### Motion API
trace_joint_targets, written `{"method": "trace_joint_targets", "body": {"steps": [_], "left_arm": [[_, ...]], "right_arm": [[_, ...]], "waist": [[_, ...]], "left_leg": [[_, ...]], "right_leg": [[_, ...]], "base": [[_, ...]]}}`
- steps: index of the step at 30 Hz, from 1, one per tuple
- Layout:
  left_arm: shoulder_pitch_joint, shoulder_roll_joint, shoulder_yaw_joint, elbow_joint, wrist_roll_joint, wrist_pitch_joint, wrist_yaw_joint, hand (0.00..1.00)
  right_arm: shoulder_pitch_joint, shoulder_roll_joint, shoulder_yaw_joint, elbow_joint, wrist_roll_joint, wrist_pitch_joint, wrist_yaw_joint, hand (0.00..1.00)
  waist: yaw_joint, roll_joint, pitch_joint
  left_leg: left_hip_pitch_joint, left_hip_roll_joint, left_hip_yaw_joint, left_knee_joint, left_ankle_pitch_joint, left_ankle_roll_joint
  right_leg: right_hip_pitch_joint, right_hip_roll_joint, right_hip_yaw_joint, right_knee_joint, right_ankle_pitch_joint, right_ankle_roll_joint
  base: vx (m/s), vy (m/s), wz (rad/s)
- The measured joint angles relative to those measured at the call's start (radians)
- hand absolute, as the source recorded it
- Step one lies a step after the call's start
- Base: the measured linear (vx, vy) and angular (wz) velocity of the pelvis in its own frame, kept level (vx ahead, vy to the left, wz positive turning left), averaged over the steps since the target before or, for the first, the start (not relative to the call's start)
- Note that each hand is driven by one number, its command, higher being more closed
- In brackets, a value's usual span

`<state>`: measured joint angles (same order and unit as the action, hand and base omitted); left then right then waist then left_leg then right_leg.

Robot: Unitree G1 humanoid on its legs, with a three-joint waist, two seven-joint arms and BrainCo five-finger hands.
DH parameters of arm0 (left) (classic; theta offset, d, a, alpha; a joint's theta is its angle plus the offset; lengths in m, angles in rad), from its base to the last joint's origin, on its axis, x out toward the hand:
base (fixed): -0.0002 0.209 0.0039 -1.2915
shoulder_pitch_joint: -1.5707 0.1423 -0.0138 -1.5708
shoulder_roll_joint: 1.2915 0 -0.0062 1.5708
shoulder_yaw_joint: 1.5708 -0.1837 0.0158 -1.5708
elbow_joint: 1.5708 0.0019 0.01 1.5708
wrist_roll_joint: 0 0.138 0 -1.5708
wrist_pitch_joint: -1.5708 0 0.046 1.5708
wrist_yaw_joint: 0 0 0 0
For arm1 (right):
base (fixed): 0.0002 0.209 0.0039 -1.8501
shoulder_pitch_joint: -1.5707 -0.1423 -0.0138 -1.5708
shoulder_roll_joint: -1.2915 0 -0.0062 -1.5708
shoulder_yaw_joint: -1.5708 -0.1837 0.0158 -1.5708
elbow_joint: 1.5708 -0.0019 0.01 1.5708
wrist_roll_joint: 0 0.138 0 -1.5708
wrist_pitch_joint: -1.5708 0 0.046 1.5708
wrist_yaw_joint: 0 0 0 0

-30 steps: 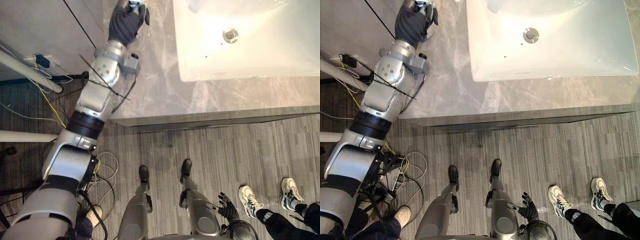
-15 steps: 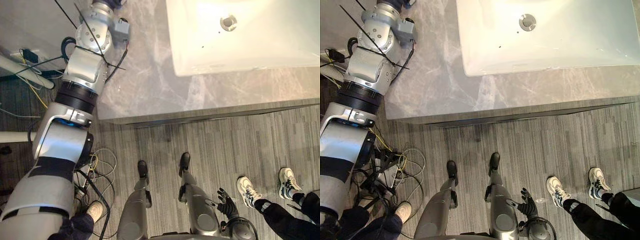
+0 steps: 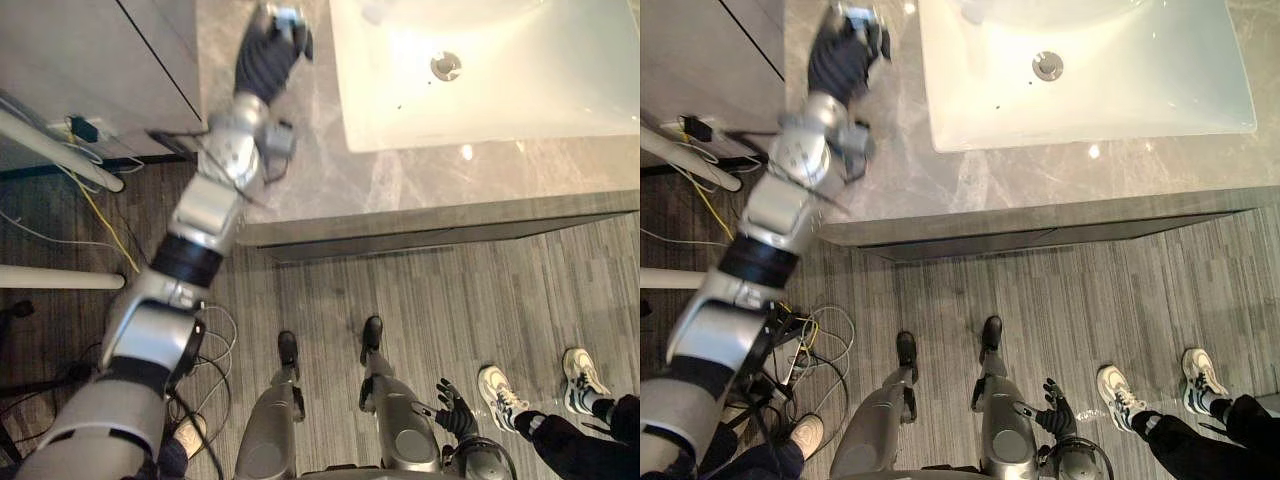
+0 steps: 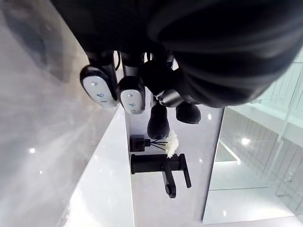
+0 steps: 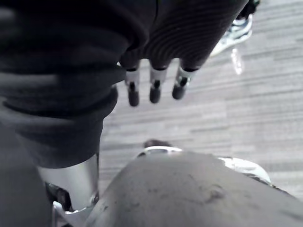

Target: Organize washtable

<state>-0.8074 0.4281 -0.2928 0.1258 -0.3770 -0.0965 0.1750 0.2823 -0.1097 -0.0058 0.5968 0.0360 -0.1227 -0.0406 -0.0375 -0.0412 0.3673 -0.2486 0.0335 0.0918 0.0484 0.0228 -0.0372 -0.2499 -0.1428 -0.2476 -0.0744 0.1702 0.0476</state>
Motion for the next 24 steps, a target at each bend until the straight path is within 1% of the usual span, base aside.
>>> {"method": "trace_joint_targets", "body": {"steps": [1, 2, 4, 5, 7, 8, 9, 10, 12, 13, 14, 15, 16, 17, 18, 19, 21, 22, 24], "left_arm": [[0.112, -0.015, 0.025, -0.068, 0.018, -0.002, -0.001, 1.0], [0.165, -0.027, 0.041, -0.094, 0.033, -0.002, -0.001, 1.0], [0.374, -0.071, 0.096, -0.197, 0.073, -0.003, -0.002, 1.0], [0.417, -0.08, 0.108, -0.223, 0.081, -0.003, -0.002, 1.0], [0.555, -0.115, 0.161, -0.308, 0.137, -0.01, -0.019, 1.0], [0.586, -0.121, 0.178, -0.329, 0.155, -0.013, -0.021, 1.0], [0.641, -0.14, 0.214, -0.362, 0.176, -0.025, -0.021, 1.0], [0.665, -0.152, 0.235, -0.376, 0.189, -0.029, -0.02, 1.0], [0.759, -0.196, 0.326, -0.432, 0.233, -0.047, -0.008, 1.0], [0.783, -0.203, 0.345, -0.444, 0.241, -0.051, 0.002, 1.0], [0.834, -0.226, 0.386, -0.458, 0.273, -0.067, 0.019, 1.0], [0.869, -0.25, 0.413, -0.469, 0.284, -0.068, 0.029, 1.0], [0.921, -0.289, 0.446, -0.485, 0.306, -0.068, 0.048, 1.0], [0.948, -0.309, 0.461, -0.492, 0.314, -0.068, 0.053, 1.0], [1.007, -0.346, 0.482, -0.497, 0.325, -0.068, 0.065, 1.0], [1.063, -0.381, 0.497, -0.497, 0.333, -0.067, 0.068, 1.0], [1.126, -0.422, 0.511, -0.497, 0.333, -0.066, 0.068, 1.0], [1.168, -0.449, 0.532, -0.484, 0.332, -0.066, 0.068, 1.0], [1.195, -0.474, 0.564, -0.418, 0.331, -0.065, 0.07, 1.0]], "right_arm": [[0.0, 0.0, -0.008, 0.011, -0.001, 0.0, 0.0, 0.0], [0.0, -0.001, -0.01, 0.018, -0.002, 0.0, 0.0, 0.0], [0.002, -0.005, -0.016, 0.059, -0.008, 0.0, 0.0, 0.0], [0.003, -0.006, -0.017, 0.07, -0.008, 0.0, 0.0, 0.0], [0.004, -0.004, -0.034, 0.112, -0.012, 0.001, 0.001, 0.0], [0.003, -0.005, -0.035, 0.125, -0.014, 0.001, 0.001, 0.0], [0.004, -0.005, -0.037, 0.141, -0.02, 0.001, 0.001, 0.0], [0.004, -0.006, -0.037, 0.154, -0.027, 0.001, 0.001, 0.0], [0.002, -0.005, -0.037, 0.185, -0.045, 0.001, 0.001, 0.0], [0.002, -0.005, -0.037, 0.194, -0.046, 0.001, 0.001, 0.0], [0.001, -0.005, -0.039, 0.209, -0.046, 0.001, 0.001, 0.0], [0.001, -0.004, -0.046, 0.219, -0.046, 0.001, 0.001, 0.0], [0.002, 0.0, -0.056, 0.242, -0.046, 0.002, 0.0, 0.0], [0.002, 0.001, -0.058, 0.248, -0.046, 0.004, 0.0, 0.0], [0.002, 0.004, -0.062, 0.258, -0.046, 0.008, -0.001, 0.0], [0.003, 0.01, -0.076, 0.27, -0.047, 0.015, -0.001, 0.0], [0.005, 0.011, -0.079, 0.283, -0.047, 0.018, -0.002, 0.0], [0.01, 0.013, -0.079, 0.283, -0.047, 0.02, -0.002, 0.0], [0.019, 0.013, -0.075, 0.282, -0.047, 0.022, -0.002, 0.0]], "waist": [[0.001, 0.009, -0.011], [0.003, 0.014, -0.019], [0.014, 0.027, -0.07], [0.019, 0.03, -0.082], [0.035, 0.038, -0.125], [0.04, 0.039, -0.134], [0.053, 0.041, -0.156], [0.053, 0.04, -0.167], [0.059, 0.04, -0.202], [0.06, 0.041, -0.209], [0.069, 0.041, -0.226], [0.078, 0.041, -0.235], [0.085, 0.04, -0.255], [0.086, 0.039, -0.263], [0.092, 0.038, -0.273], [0.107, 0.037, -0.281], [0.109, 0.033, -0.288], [0.111, 0.032, -0.305], [0.115, 0.031, -0.321]], "left_leg": [[0.015, 0.0, -0.008, -0.004, 0.0, 0.0], [0.025, 0.0, -0.011, -0.006, 0.0, 0.0], [0.055, 0.0, -0.017, -0.017, -0.005, -0.008], [0.062, 0.0, -0.019, -0.018, -0.006, -0.008], [0.1, 0.0, -0.038, -0.034, -0.007, -0.011], [0.11, 0.0, -0.042, -0.036, -0.008, -0.012], [0.128, 0.0, -0.048, -0.039, -0.009, -0.013], [0.135, 0.001, -0.053, -0.042, -0.009, -0.013], [0.163, 0.001, -0.074, -0.047, -0.01, -0.013], [0.171, 0.002, -0.078, -0.049, -0.01, -0.013], [0.183, 0.001, -0.09, -0.049, -0.015, -0.013], [0.193, 0.001, -0.094, -0.049, -0.016, -0.013], [0.195, 0.001, -0.107, -0.049, -0.021, -0.014], [0.196, 0.001, -0.114, -0.048, -0.021, -0.014], [0.205, 0.001, -0.122, -0.049, -0.022, -0.015], [0.214, 0.001, -0.131, -0.051, -0.022, -0.014], [0.223, 0.0, -0.15, -0.056, -0.025, -0.01], [0.223, 0.0, -0.167, -0.06, -0.025, -0.009], [0.231, 0.002, -0.176, -0.061, -0.025, -0.009]], "right_leg": [[0.017, 0.0, -0.007, 0.0, -0.006, 0.002], [0.027, 0.0, -0.01, 0.0, -0.011, 0.005], [0.056, 0.002, -0.025, 0.0, -0.019, 0.006], [0.064, 0.002, -0.026, 0.0, -0.023, 0.007], [0.105, 0.003, -0.042, -0.001, -0.036, 0.012], [0.117, 0.003, -0.046, -0.001, -0.039, 0.013], [0.138, 0.004, -0.052, -0.001, -0.044, 0.013], [0.147, 0.003, -0.056, -0.001, -0.047, 0.014], [0.186, 0.001, -0.083, -0.001, -0.06, 0.02], [0.196, 0.0, -0.088, -0.001, -0.063, 0.021], [0.213, 0.0, -0.097, -0.001, -0.067, 0.022], [0.226, -0.001, -0.103, 0.0, -0.071, 0.023], [0.237, -0.001, -0.116, 0.001, -0.078, 0.026], [0.244, -0.001, -0.125, 0.001, -0.08, 0.027], [0.263, -0.002, -0.144, 0.002, -0.087, 0.027], [0.281, -0.003, -0.157, 0.005, -0.096, 0.028], [0.3, -0.005, -0.181, 0.01, -0.115, 0.033], [0.305, -0.013, -0.202, 0.02, -0.124, 0.031], [0.326, -0.013, -0.228, 0.022, -0.128, 0.037]], "base": [[0.01, 0.013, 0.14], [0.03, 0.012, 0.14], [0.05, 0.015, 0.09], [0.06, 0.012, 0.12], [0.06, 0.006, 0.21], [0.06, 0.003, 0.21], [0.05, 0.002, 0.15], [0.05, 0.002, 0.22], [0.04, 0.0, 0.3], [0.04, 0.006, 0.26], [0.03, 0.009, 0.19], [0.02, 0.011, 0.27], [0.01, 0.005, 0.27], [0.02, 0.001, 0.4], [0.02, 0.0, 0.39], [0.0, -0.005, 0.41], [-0.01, -0.006, 0.38], [0.01, 0.005, 0.53], [0.03, 0.001, 0.41]]}}
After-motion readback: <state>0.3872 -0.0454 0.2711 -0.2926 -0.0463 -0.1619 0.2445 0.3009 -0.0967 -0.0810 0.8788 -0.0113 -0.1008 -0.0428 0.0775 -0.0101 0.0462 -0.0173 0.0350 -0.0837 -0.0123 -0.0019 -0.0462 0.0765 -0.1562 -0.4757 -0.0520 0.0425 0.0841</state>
